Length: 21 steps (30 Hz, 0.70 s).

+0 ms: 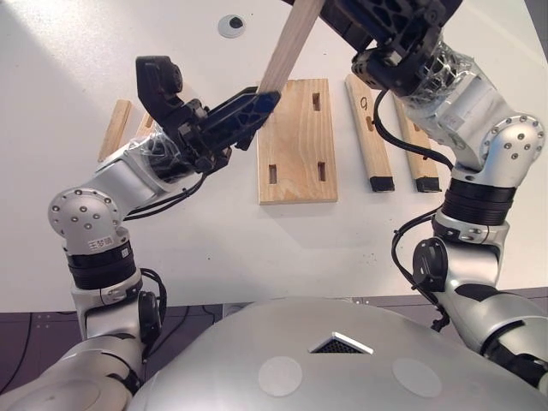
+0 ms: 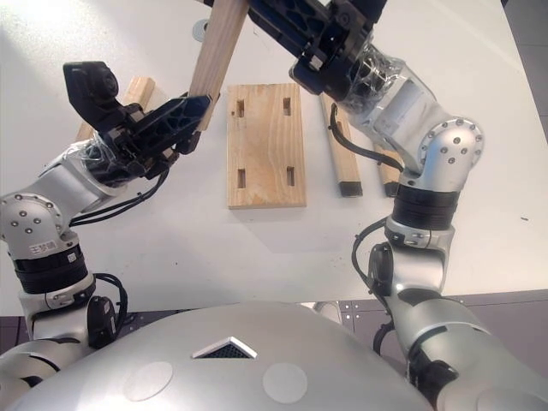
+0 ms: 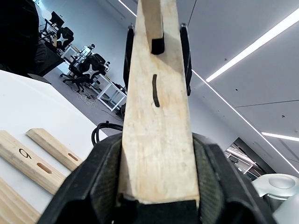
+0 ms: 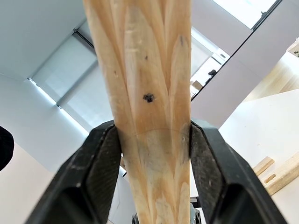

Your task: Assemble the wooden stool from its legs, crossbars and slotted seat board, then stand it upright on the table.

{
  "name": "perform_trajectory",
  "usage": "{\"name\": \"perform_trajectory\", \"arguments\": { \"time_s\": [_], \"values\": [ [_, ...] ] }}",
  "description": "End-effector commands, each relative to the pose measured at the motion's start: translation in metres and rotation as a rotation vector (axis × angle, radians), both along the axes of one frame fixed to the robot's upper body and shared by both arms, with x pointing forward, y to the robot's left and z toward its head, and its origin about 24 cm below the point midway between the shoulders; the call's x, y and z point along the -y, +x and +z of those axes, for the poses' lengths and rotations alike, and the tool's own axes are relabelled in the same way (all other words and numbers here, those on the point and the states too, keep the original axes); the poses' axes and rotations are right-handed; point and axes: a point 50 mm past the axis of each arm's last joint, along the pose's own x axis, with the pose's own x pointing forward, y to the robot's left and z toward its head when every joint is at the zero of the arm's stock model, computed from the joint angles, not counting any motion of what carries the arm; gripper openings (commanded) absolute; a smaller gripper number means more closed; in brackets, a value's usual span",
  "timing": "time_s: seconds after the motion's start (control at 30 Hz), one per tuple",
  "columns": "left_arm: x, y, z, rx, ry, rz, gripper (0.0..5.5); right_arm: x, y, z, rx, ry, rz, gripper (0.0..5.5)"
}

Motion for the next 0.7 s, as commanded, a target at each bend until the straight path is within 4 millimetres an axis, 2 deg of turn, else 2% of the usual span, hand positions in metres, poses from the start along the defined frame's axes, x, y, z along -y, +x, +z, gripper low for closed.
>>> {"name": "perform_trajectory", "arguments": {
  "time_s": [0.03,0.17,0.27,0.43,0.57,0.7],
  "values": [
    [-0.003,0.002,-0.001,0.000,0.034,0.021,2.01,-0.006,0.000,0.005,0.013,-0.006,0.036,2.06],
    [-0.006,0.008,-0.007,-0.037,0.087,0.072,2.01,-0.003,0.003,0.001,0.010,-0.034,0.012,2.06],
    [-0.017,0.005,-0.019,-0.083,0.140,0.077,2.80,0.009,0.012,-0.004,0.031,-0.096,-0.070,2.06],
    [-0.041,-0.001,-0.051,-0.177,0.225,0.087,3.60,0.031,0.015,-0.009,0.114,-0.193,-0.165,2.05],
    [-0.053,-0.006,-0.068,-0.180,0.322,0.114,4.21,0.050,0.013,-0.029,0.165,-0.358,-0.204,2.05],
    [-0.049,-0.005,-0.073,-0.153,0.342,0.125,4.21,0.059,0.011,-0.054,0.175,-0.449,-0.220,2.05]
  ]
}}
